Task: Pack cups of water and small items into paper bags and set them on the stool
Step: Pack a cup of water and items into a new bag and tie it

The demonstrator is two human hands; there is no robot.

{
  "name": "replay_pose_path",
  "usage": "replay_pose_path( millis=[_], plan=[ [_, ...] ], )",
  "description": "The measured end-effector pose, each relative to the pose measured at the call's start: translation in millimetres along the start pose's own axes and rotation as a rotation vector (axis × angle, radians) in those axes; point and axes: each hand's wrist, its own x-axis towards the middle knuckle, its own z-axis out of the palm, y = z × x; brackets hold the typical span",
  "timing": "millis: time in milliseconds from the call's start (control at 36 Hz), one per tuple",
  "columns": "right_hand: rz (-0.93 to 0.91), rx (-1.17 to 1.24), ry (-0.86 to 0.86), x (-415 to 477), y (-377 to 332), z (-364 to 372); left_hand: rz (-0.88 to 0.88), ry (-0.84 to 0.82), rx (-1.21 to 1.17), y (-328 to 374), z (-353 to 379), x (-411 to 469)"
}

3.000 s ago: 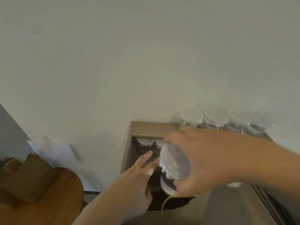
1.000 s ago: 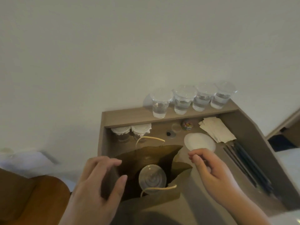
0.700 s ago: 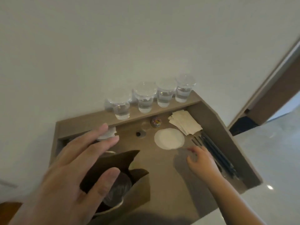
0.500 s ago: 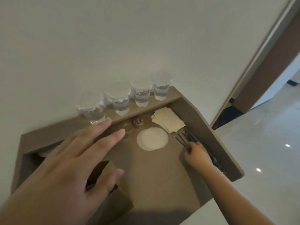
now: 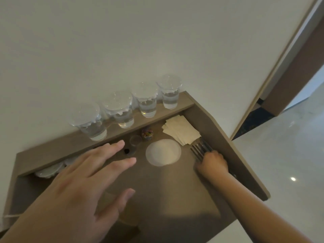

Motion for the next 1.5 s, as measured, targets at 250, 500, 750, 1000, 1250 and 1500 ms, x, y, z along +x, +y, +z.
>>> replay_pose_path(
  millis=[250,500,750,1000,1250,1500],
  plan=[
    [-0.412,0.561,0.037,-100.8,-26.5,-117.0,-0.168,0.263,-0.130,-16.4,-31.1,-41.3],
    [-1.026,1.184,-0.013,-217.0,-138.0,-195.2,-0.469,0.406,-0.222,-45.6,-63.4,-121.9],
    [-1.136,0.420,-0.347,-272.4,-252.0,-149.1,-0.535,0.363,-0.254,-66.4,-58.9,-172.6],
    [-1.112,0.643,-0.169,-266.3,-227.3,-174.8,-0.464,0.304,-0.259,-69.8,-69.0,-162.2],
    [-0.379,0.588,0.104,-133.2,-143.1,-115.0,-0.122,-0.011,-0.019,-33.2,-68.1,-68.7],
    [-0.137,0.375,0.074,11.0,-71.2,-54.2,-0.021,-0.172,0.147,11.1,-41.0,2.8]
  ],
)
